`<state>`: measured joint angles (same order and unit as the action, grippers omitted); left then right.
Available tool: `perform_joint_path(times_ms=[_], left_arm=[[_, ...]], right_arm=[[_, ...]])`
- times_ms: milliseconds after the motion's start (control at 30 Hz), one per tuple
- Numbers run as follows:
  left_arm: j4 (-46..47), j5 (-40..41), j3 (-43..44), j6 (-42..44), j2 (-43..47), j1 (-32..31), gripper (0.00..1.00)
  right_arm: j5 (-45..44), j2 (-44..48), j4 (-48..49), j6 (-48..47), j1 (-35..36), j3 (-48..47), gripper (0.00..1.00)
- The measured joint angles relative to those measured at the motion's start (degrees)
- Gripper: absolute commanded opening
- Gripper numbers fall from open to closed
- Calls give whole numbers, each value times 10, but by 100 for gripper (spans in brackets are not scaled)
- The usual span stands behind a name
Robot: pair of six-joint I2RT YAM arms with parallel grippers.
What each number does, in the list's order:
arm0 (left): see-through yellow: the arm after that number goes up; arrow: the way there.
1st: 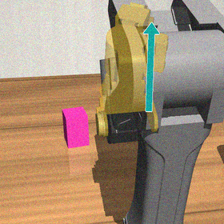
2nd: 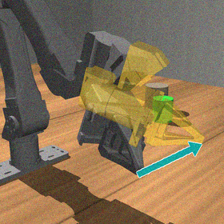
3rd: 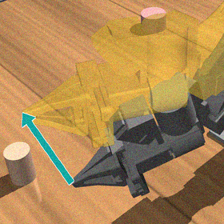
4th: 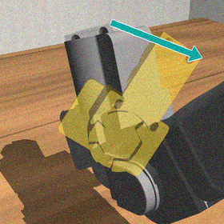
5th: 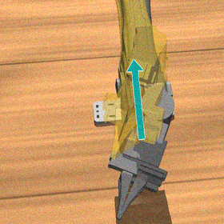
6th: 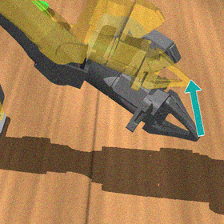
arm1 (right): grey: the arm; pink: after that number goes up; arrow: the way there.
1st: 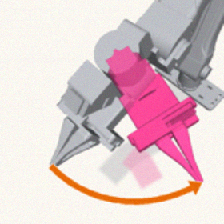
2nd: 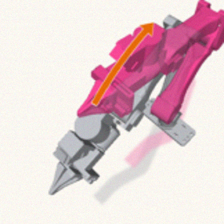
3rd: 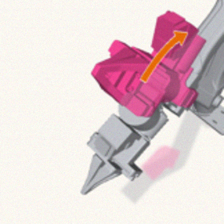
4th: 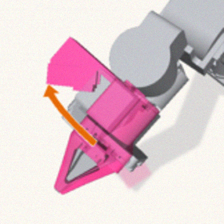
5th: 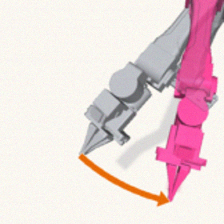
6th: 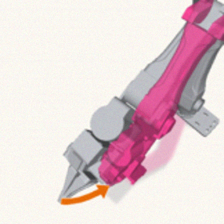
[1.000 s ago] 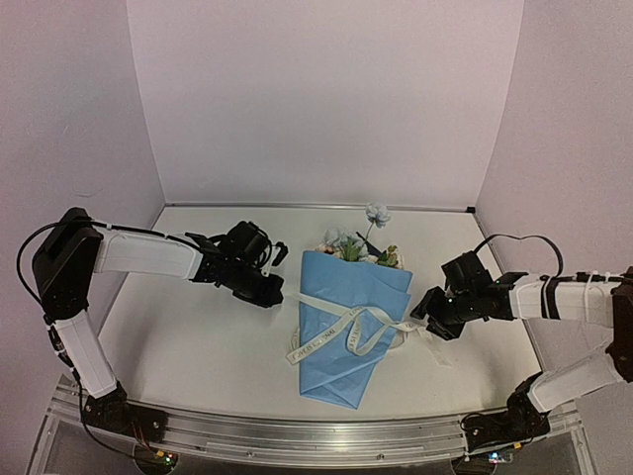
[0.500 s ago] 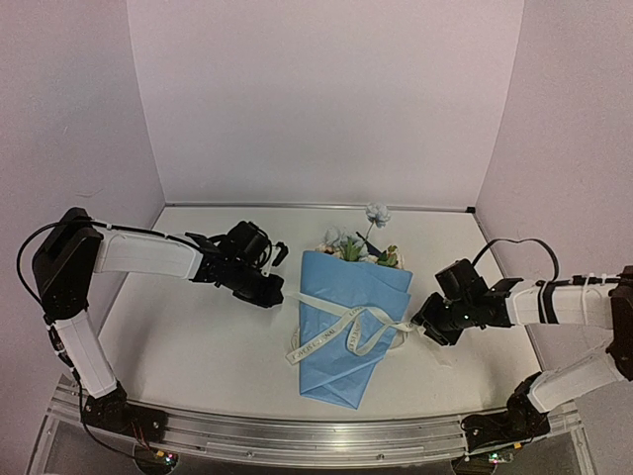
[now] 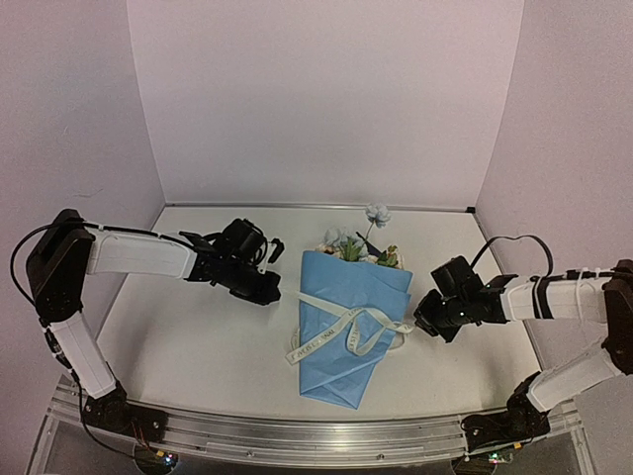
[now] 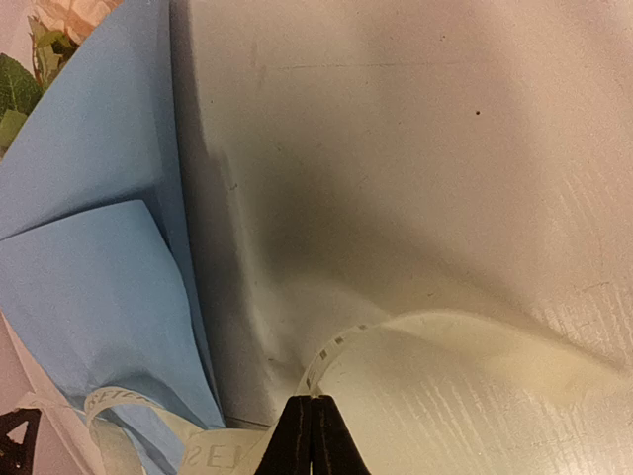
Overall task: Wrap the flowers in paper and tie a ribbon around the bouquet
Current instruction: Tie the ribbon around the folded bouquet.
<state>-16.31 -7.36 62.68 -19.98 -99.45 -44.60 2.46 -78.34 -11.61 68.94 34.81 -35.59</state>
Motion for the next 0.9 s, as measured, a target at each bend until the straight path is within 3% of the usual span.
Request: perform_joint_path(times_ms=[333, 600, 900], left_arm=[[3, 51, -37, -42, 31, 22, 0], [3, 79, -68, -78, 55, 96, 0], [-23, 92, -91, -106, 77, 187, 0]], right_arm=[[0, 1, -58, -52, -24, -47, 0], [16, 0, -122, -144, -101, -117, 0], [32, -13, -187, -213, -184, -129, 0]])
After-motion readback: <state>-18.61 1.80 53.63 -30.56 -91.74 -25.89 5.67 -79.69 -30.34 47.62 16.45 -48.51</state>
